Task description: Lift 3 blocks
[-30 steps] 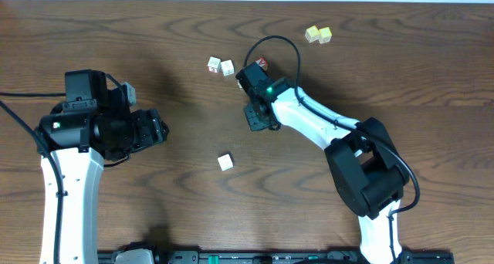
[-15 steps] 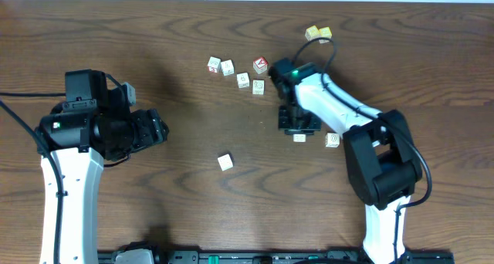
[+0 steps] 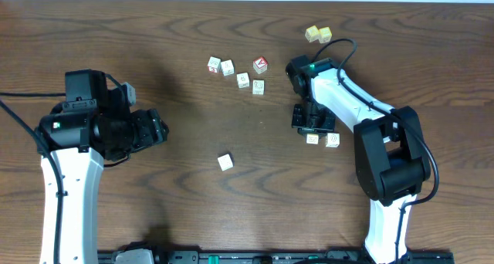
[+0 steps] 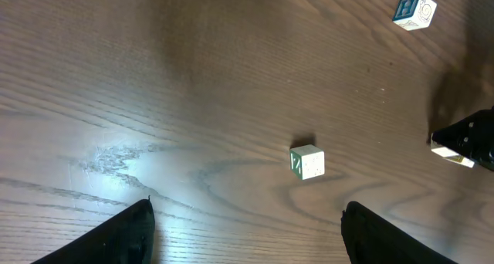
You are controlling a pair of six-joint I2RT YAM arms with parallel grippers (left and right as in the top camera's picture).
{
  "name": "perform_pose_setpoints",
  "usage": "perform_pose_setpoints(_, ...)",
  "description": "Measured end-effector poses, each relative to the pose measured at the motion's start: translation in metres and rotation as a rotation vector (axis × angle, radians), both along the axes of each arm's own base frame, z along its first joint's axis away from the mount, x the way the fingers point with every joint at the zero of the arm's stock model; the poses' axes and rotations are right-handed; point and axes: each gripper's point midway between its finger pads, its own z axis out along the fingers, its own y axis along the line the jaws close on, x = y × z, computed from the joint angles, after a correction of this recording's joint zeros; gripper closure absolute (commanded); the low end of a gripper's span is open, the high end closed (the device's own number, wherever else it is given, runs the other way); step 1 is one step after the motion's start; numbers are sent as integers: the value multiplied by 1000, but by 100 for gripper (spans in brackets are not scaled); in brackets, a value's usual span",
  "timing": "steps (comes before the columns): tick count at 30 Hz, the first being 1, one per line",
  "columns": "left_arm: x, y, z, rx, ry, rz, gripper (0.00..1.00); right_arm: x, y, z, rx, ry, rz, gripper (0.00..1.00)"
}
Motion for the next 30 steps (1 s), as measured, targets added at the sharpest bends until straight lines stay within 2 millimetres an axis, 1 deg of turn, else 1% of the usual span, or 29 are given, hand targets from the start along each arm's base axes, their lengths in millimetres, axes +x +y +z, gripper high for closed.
perform_pose_setpoints(5, 0, 0, 0, 0, 0, 0, 22, 0, 0, -1, 5, -2, 7, 65)
perform_pose_setpoints(8, 0, 0, 0, 0, 0, 0, 22, -1, 0, -3, 8, 5, 21, 59)
perform_pose_setpoints(21, 0, 0, 0, 0, 0, 0, 22, -4, 7, -1, 57, 33, 75, 58)
perform_pose_setpoints(23, 0, 0, 0, 0, 0, 0, 22, -2, 8, 3, 65, 33, 87, 57)
perform_pose_setpoints(26, 0, 0, 0, 0, 0, 0, 22, 3, 9, 14, 71, 35, 103, 57)
perform_pose_setpoints(30, 0, 0, 0, 0, 0, 0, 22, 20, 6, 45, 70, 14, 112, 56)
